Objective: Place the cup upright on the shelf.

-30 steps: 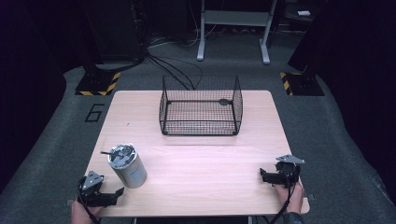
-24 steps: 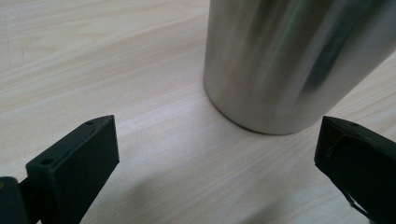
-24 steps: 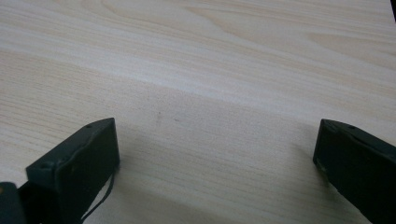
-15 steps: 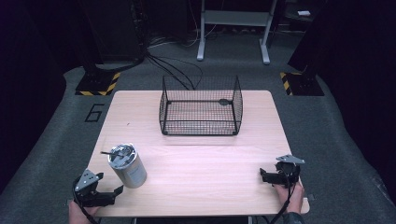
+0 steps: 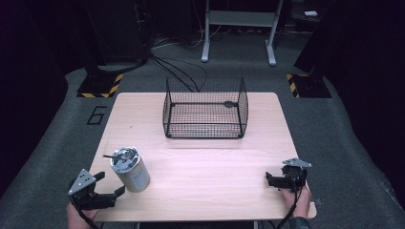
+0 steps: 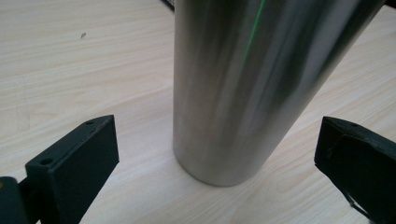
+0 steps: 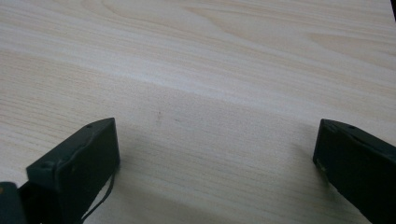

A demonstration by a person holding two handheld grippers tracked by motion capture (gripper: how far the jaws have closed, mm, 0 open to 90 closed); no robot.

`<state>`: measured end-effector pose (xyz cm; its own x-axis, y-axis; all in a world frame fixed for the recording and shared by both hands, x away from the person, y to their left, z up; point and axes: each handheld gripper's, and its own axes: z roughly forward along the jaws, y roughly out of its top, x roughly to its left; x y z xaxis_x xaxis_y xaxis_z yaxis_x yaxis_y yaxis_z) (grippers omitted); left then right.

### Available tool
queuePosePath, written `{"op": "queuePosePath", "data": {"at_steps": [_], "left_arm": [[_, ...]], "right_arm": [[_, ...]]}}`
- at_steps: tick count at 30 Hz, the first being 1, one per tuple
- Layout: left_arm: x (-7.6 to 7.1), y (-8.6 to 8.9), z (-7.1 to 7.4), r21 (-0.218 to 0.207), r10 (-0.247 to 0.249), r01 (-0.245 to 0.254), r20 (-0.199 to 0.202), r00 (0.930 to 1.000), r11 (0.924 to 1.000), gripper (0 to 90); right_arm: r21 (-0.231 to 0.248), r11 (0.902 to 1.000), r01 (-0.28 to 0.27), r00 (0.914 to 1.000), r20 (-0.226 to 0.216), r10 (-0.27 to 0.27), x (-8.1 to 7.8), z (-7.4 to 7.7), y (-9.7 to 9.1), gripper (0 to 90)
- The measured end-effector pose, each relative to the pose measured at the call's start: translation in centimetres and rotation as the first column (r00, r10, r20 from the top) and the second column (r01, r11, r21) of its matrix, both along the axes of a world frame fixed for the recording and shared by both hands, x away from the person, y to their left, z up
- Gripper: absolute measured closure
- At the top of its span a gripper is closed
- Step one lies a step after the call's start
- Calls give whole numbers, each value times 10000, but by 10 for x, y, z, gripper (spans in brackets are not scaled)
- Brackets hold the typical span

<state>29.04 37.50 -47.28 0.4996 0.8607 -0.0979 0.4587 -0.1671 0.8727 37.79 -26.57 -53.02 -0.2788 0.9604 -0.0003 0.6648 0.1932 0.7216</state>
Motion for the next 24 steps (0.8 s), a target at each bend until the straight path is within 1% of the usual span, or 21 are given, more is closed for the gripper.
{"op": "queuePosePath", "data": {"at_steps": [2, 3, 8, 9, 10, 11, 12, 16, 17, 18, 22, 24], "left_arm": [[0, -1, 2, -129, -32, 33, 129, 9999, 9999, 0], [0, -1, 4, -138, -143, 144, 88, 9999, 9998, 0], [-1, -5, 9, -186, -322, 326, 240, 9992, 9993, 0], [-2, -7, 9, -260, -227, 237, 385, 9990, 9994, 0], [-2, -7, 10, -193, -298, 304, 303, 9991, 9994, 0], [-2, -8, 11, -261, -232, 243, 438, 9988, 9994, 0], [-2, -8, 12, -224, -287, 295, 354, 9990, 9993, 0], [0, -11, 16, -277, -225, 239, 509, 9985, 9993, 0], [1, -12, 17, -271, -172, 190, 641, 9978, 9995, 0], [1, -13, 19, -284, -242, 259, 582, 9980, 9993, 0], [3, -17, 22, -294, -178, 200, 736, 9971, 9994, 0], [4, -19, 23, -380, -94, 125, 803, 9967, 9992, 0]], "right_arm": [[-2, 10000, -3, 10000, 2, 3, 0, 0, 0, 0], [-2, 10000, -2, 10000, 0, 2, 0, 0, 0, 0], [-1, 10000, -1, 10000, 1, 1, 0, 0, 0, 0], [0, 10000, -1, 10000, 1, 1, 0, 0, 0, 0], [0, 10000, -1, 10000, 1, 1, 0, 0, 0, 0], [-1, 10000, -1, 10000, 0, 1, 0, 0, 0, 0], [1, 10000, 1, 10000, 0, -1, 0, 0, 0, 0], [1, 10000, -1, 10000, -3, 1, 0, 0, 0, 0], [-1, 10000, -3, 10000, 0, 3, 0, 0, 0, 0], [-1, 10000, -1, 10000, 0, 1, 0, 0, 0, 0], [0, 10000, -5, 10000, -3, 5, 0, 0, 0, 0], [0, 10000, -7, 10000, -4, 7, 0, 0, 0, 0]]}}
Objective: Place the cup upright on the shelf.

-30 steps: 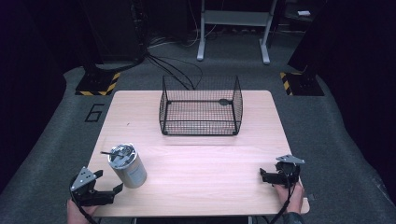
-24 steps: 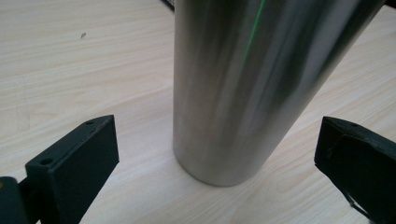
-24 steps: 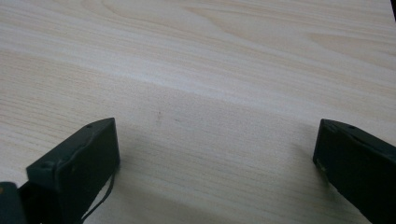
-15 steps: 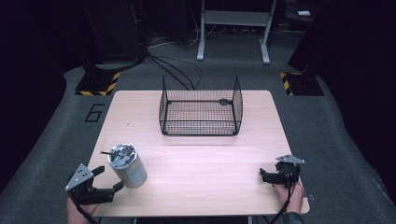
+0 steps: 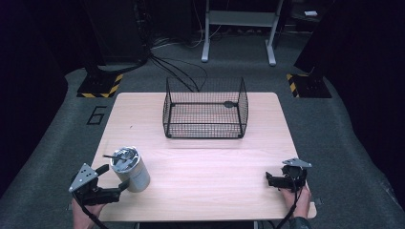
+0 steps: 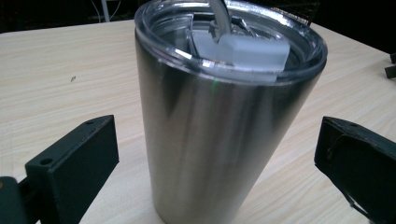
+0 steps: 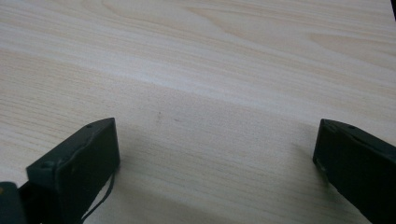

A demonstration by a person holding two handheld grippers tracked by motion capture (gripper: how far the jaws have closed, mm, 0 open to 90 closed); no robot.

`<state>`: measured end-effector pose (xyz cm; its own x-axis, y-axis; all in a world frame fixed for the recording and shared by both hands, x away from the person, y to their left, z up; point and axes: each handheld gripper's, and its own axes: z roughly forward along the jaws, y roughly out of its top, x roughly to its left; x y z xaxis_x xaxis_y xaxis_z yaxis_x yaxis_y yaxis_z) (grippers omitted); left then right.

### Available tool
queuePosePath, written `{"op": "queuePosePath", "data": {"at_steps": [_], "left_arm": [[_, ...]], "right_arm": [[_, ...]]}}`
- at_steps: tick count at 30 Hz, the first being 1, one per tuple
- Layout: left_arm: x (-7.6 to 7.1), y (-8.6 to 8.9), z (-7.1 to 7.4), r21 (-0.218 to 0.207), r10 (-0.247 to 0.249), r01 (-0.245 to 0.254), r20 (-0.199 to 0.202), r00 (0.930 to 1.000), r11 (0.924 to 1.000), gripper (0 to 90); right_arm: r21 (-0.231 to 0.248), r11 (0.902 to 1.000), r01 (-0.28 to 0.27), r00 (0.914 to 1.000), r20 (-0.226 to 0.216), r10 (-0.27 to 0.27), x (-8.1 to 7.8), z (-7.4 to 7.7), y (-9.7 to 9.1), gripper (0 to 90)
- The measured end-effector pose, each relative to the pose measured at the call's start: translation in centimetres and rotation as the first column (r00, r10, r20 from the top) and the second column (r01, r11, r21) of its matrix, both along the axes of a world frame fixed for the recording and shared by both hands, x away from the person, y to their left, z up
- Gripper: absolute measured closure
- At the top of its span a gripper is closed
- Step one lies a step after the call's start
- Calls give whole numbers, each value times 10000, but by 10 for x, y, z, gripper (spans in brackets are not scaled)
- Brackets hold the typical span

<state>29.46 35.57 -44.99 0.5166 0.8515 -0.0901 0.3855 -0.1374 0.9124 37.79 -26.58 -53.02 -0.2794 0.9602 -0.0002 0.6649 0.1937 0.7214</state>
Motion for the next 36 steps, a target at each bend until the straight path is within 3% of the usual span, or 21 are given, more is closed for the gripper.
{"op": "queuePosePath", "data": {"at_steps": [17, 36], "left_arm": [[11, -18, 2, -114, 274, -271, 324, 9991, 9996, 0], [24, -29, -2, -484, 974, -947, 564, 9936, 9943, 0]], "right_arm": [[-6, 10000, -1, 10000, 5, 1, 0, 0, 0, 0], [-10, 10000, -8, 10000, 9, 8, 0, 0, 0, 1]]}}
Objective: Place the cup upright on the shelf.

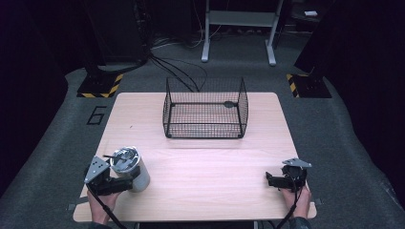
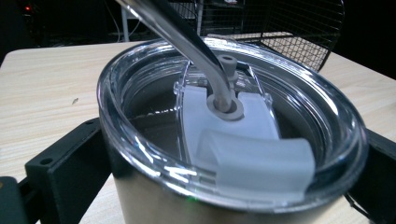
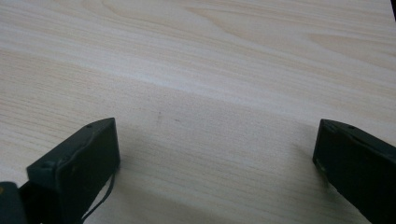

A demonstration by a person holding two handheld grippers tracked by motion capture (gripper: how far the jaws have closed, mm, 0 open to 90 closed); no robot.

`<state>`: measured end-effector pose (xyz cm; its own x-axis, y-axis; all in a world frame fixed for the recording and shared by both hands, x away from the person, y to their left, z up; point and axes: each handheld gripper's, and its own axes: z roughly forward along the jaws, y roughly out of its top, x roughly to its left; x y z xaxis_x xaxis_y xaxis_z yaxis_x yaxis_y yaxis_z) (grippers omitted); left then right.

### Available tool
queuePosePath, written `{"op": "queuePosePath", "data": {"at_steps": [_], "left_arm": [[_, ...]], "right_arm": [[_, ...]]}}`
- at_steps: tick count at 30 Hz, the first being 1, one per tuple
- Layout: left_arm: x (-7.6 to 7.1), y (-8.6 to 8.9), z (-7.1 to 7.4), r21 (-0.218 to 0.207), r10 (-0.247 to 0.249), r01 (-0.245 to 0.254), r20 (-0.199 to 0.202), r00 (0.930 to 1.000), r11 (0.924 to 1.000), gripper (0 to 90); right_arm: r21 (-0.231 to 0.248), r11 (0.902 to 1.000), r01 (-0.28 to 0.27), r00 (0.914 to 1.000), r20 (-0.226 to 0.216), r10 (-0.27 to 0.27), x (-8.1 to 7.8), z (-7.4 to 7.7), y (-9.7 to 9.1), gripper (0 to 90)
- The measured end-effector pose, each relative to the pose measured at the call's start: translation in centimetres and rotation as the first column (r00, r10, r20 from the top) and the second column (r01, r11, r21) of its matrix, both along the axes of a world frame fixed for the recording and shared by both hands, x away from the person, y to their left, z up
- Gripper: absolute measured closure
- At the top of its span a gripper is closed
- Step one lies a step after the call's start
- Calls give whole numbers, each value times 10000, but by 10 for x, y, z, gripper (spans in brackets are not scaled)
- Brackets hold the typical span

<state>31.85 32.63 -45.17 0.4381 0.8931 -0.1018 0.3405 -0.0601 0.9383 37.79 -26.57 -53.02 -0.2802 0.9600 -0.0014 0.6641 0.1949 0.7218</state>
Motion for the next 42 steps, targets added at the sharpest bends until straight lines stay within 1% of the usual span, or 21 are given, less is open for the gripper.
{"op": "queuePosePath", "data": {"at_steps": [3, 11, 15, 17, 19, 22, 29, 31, 34, 35, 37, 42], "left_arm": [[1, -2, -1, 54, 127, -127, 71, 9999, 9999, 0], [4, -6, -2, 110, 336, -337, 88, 9994, 9994, 0], [5, -9, -3, 201, 387, -388, 77, 9992, 9990, 3], [5, -12, -2, 376, 543, -548, 125, 9984, 9978, 16], [5, -12, -2, 402, 571, -576, 142, 9983, 9975, 19], [5, -13, -3, 319, 648, -658, 291, 9975, 9973, 25], [6, -11, -4, 380, 526, -541, 396, 9978, 9978, 32], [6, -10, -4, 397, 496, -511, 369, 9981, 9979, 32], [6, -8, -3, 455, 532, -548, 365, 9979, 9975, 33], [6, -8, -3, 443, 555, -571, 360, 9978, 9974, 33], [5, -7, -2, 509, 552, -571, 366, 9978, 9971, 33], [5, -7, 2, 423, 538, -558, 473, 9974, 9975, 33]], "right_arm": [[-7, 10000, 1, 10000, 8, -1, 0, 0, 0, 1], [-4, 10000, -1, 10000, 5, 1, 0, 0, 0, 1], [-6, 10000, -2, 10000, 5, 2, 0, 0, 0, 1], [-4, 10000, -1, 10000, 7, 1, 0, 0, 0, 1], [-4, 10000, 0, 10000, 5, 0, 0, 0, 0, 1], [-5, 10000, 1, 10000, 7, -1, 0, 0, 0, 1], [-19, 10000, 5, 10000, -32, -5, 0, 0, 0, 1], [-27, 10000, -20, 10000, -31, 20, 0, 0, 0, 0], [85, 9999, 94, 10000, -6, -94, 1, 0, 2, 0], [-10, 10000, -28, 10000, -24, 28, 2, 0, 1, 0], [12, 10000, -25, 10000, -23, 25, 2, 0, 1, 0], [-31, 10000, -87, 9999, -53, 87, 3, 0, 1, 0]]}}
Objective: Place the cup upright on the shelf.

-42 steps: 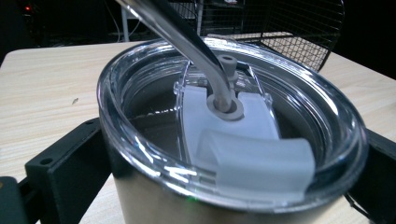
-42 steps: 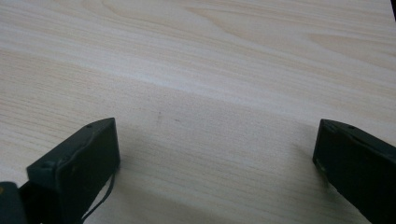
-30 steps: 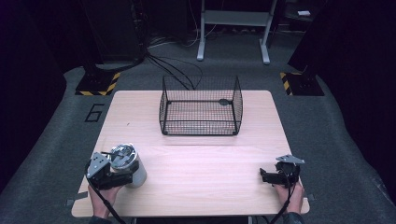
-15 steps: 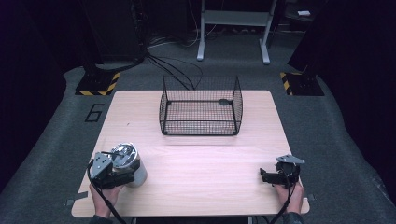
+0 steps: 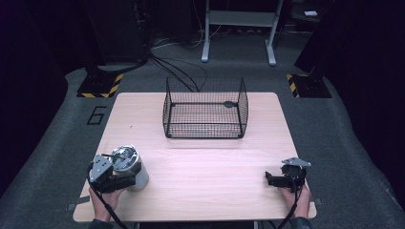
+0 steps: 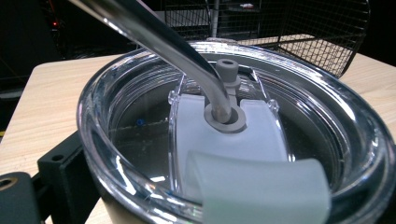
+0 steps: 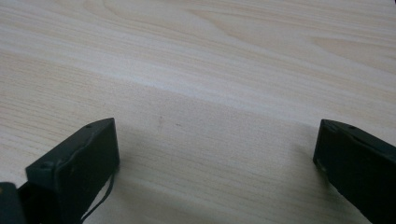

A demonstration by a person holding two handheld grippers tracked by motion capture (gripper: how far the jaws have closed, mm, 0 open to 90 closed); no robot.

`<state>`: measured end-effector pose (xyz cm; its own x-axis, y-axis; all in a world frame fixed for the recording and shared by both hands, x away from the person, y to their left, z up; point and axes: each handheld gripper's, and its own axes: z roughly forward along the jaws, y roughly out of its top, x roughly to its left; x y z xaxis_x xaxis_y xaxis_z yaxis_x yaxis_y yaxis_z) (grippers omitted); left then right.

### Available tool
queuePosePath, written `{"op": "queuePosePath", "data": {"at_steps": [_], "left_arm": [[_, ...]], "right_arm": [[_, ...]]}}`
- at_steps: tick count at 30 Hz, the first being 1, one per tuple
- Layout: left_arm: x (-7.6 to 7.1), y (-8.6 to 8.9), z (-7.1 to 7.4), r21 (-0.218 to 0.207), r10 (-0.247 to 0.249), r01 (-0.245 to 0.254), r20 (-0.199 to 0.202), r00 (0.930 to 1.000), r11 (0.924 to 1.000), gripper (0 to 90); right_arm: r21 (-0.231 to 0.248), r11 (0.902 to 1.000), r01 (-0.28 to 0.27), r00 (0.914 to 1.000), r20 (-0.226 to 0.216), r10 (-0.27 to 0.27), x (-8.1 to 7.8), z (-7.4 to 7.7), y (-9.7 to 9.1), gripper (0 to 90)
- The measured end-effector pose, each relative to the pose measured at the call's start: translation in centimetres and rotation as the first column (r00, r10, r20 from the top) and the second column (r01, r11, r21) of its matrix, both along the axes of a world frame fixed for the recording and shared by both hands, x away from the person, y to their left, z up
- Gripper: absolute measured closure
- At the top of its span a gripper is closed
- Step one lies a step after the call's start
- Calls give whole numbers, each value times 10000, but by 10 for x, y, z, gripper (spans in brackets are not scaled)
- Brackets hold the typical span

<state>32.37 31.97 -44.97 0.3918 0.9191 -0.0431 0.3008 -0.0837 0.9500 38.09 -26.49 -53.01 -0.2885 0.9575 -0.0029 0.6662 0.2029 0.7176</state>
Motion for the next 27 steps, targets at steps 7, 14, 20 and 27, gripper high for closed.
{"op": "queuePosePath", "data": {"at_steps": [7, 14, 20, 27], "left_arm": [[3, -3, 11, 133, -224, 223, 73, 9997, 9997, 33], [8, -9, 21, 274, -523, 519, 147, 9985, 9983, 33], [13, -17, 29, 451, -787, 779, 162, 9968, 9959, 33], [19, -27, 36, 764, -1192, 1179, 131, 9928, 9901, 33]], "right_arm": [[41, 10000, 43, 10000, 28, -43, 2, 0, 1, 0], [102, 9999, 60, 10000, 45, -60, 2, 0, 2, 0], [68, 10000, 41, 10000, 38, -41, 2, 0, 2, 0], [67, 10000, 41, 10000, 37, -41, 2, 0, 2, 0]]}}
